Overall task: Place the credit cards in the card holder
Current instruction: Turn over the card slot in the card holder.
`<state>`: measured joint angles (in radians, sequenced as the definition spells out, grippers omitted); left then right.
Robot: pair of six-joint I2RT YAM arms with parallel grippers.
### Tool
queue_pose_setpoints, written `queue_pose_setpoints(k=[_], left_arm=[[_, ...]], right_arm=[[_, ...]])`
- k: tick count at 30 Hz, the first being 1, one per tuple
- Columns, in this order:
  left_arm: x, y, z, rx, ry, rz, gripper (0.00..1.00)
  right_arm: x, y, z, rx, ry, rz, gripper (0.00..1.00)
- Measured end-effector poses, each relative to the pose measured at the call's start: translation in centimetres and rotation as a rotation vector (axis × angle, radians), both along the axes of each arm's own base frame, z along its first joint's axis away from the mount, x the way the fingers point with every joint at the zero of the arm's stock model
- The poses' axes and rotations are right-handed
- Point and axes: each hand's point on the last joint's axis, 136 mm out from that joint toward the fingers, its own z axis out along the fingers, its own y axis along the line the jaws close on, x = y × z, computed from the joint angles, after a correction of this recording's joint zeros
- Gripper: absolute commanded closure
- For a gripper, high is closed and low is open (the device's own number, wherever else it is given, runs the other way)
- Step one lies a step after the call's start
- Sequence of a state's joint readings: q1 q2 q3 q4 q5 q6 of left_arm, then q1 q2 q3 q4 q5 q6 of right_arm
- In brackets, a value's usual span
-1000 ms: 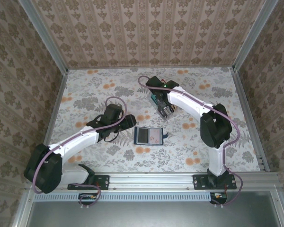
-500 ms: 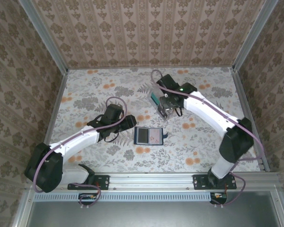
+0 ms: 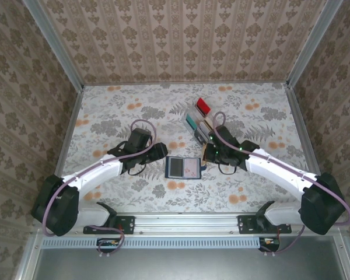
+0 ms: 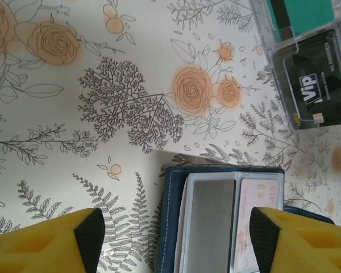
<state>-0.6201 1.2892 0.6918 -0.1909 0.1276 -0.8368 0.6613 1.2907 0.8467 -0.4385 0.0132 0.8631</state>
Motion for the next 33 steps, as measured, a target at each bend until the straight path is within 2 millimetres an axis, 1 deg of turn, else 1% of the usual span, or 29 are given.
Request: queue_pose_setpoints(k=[3,6,8,12,16,26,33], left_arm=[[-0.4,-0.1,-0.7,0.000,0.023,-0.013,0.35],[-0.8,-0.2,-1.2,-0.002,0.043,-0.023,0.36],[-1.0,-0.2,-1.3,-0.006,0.049,-0.028,0.38],[-1.3,-0.4,-1.7,-0.010,0.069,-0.042,0.40],[-1.7,-0.5,-2.5,-0.008,0.097,-0.054,0.40],[-2.3,-1.2,-3.4,-0.011,0.131,-0.091,0.50],[-3.0,-1.7,-4.4,0.005,0.156,-0.121,0.51]], right_arm=[[-1.2,1.2,-1.2,0.026,0.022,0.005,0.99],[-1.6,2.3,-2.0,0.048,0.026,0.004,1.00],[-1.8,2.5,-2.8,0.049,0.037,-0.001,1.00],[-2.0,2.2,-4.0,0.026,0.053,-0.015,1.00],[-1.7,2.0,-4.0,0.017,0.042,-0.023,1.00],[-1.5,1.7,-3.8,0.003,0.021,-0.019,1.00],[-1.5,1.5,-4.6,-0.024,0.033,-0.008,1.00]])
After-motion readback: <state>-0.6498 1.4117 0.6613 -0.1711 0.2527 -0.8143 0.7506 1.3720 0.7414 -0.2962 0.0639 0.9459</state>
